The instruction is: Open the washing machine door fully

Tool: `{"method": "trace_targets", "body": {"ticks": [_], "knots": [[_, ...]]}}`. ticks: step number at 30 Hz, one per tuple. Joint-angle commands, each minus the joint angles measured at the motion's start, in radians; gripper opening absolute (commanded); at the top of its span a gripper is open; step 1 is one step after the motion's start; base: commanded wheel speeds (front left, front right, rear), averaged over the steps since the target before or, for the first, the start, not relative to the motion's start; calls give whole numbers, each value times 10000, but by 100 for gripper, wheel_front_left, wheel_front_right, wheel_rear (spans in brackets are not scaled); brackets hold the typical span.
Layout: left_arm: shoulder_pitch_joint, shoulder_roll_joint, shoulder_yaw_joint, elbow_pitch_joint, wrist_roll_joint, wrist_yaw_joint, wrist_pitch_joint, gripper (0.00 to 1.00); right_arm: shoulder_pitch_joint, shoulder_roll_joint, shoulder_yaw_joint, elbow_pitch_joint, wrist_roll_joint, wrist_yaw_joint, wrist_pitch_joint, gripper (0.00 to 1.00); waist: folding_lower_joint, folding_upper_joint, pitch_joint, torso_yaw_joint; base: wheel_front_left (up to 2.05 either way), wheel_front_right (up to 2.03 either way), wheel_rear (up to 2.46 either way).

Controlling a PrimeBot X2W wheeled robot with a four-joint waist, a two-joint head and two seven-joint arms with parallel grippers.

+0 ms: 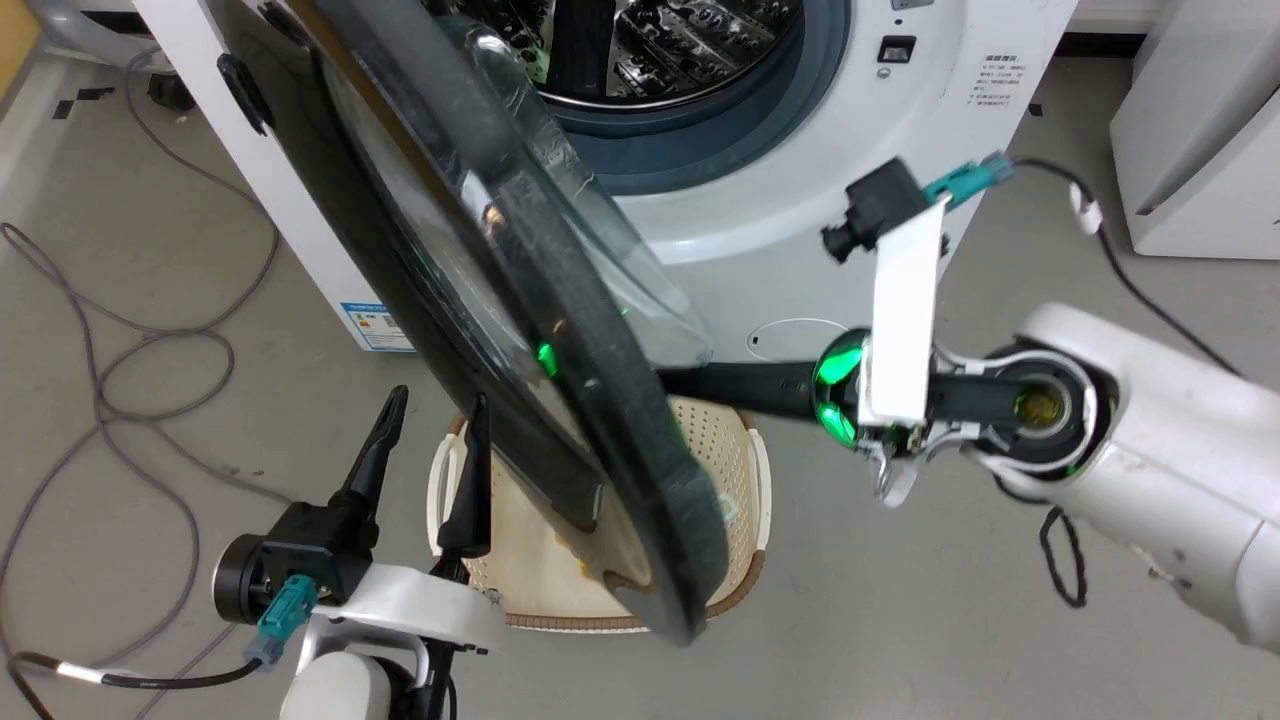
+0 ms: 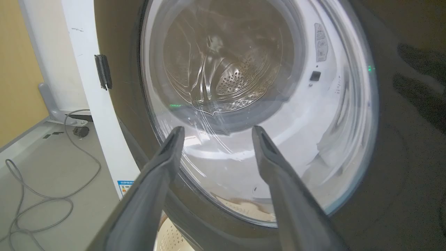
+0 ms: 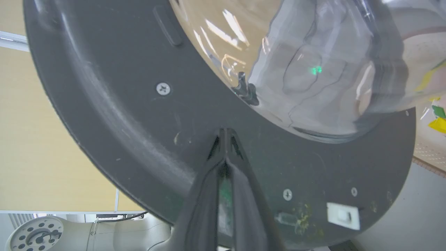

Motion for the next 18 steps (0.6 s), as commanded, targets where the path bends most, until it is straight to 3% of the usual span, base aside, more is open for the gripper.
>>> {"method": "trace_targets", "body": {"ticks": [1, 8, 14, 16, 17, 18], "knots": [[112, 10, 18, 23, -23, 37, -53, 100, 291, 139, 27, -131, -78, 10, 59, 0, 0, 0, -3, -15, 0, 0, 0], [157, 10, 28, 88, -64, 107, -53, 100, 826, 275, -170, -418, -171, 10, -637, 0, 0, 0, -64, -76, 0, 0, 0], [201, 10, -2, 140, -145, 171, -53, 100, 2139, 36, -1694, -965, -367, 10, -2517, 3, 0, 0, -148, -55, 0, 0, 0], [239, 10, -8, 151, -162, 198, -53, 100, 2824, -62, -2454, -1203, -560, 10, -3378, 64, 0, 0, -190, -55, 0, 0, 0], [260, 10, 1, 149, -168, 208, -53, 100, 3178, -107, -2850, -1306, -722, 10, -3854, 100, 0, 0, -213, -66, 0, 0, 0], [282, 10, 11, 150, -171, 215, -53, 100, 3536, -162, -3222, -1376, -948, 10, -4370, 100, 0, 0, -234, -76, 0, 0, 0]]}}
